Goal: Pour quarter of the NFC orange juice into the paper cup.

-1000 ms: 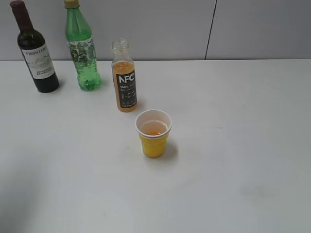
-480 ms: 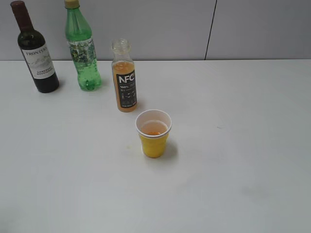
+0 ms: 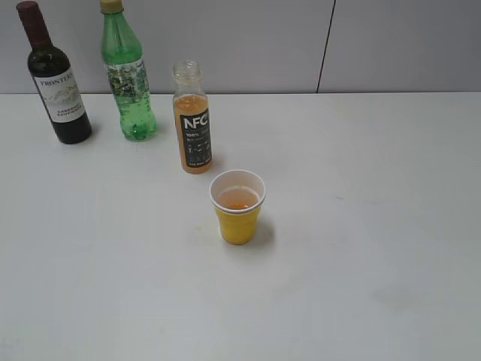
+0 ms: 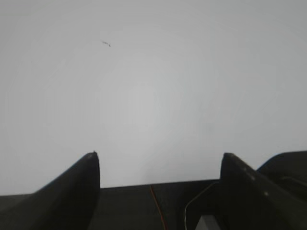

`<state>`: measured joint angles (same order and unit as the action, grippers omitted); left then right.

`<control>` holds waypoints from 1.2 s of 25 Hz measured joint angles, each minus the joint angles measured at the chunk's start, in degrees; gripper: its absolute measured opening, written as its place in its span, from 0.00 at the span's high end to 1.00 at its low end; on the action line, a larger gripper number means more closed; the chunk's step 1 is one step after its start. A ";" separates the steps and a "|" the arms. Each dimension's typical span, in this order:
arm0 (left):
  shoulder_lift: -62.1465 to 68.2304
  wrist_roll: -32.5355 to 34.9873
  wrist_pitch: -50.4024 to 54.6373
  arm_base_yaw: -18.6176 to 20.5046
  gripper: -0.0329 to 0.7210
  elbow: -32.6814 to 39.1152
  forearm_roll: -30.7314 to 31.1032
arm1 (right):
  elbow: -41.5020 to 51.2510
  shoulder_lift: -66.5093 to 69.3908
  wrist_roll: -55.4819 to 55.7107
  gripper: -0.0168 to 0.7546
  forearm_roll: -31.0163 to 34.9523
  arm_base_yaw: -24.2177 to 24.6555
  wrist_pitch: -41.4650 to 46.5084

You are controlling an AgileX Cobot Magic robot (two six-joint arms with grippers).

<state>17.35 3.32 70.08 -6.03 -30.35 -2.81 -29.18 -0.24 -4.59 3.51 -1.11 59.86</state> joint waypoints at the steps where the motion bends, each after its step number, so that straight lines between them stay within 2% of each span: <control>1: -1.76 -0.06 -0.09 0.00 0.20 0.06 0.06 | 0.00 0.00 0.00 0.21 0.00 0.00 0.00; 11: -17.35 -0.26 -2.27 0.00 0.20 0.84 0.47 | 0.00 0.00 -0.05 0.21 0.00 0.00 0.00; 19: -17.64 -4.31 -7.59 0.00 0.20 3.07 -1.20 | 0.00 0.00 -0.05 0.21 0.11 0.00 -0.10; 30: -17.64 -4.73 -8.20 0.00 0.20 3.16 -1.47 | 0.00 0.00 -0.05 0.21 0.11 0.00 -0.16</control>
<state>-0.29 -1.40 61.88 -6.03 -27.18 -4.28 -29.18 -0.24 -4.64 3.61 -1.11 59.69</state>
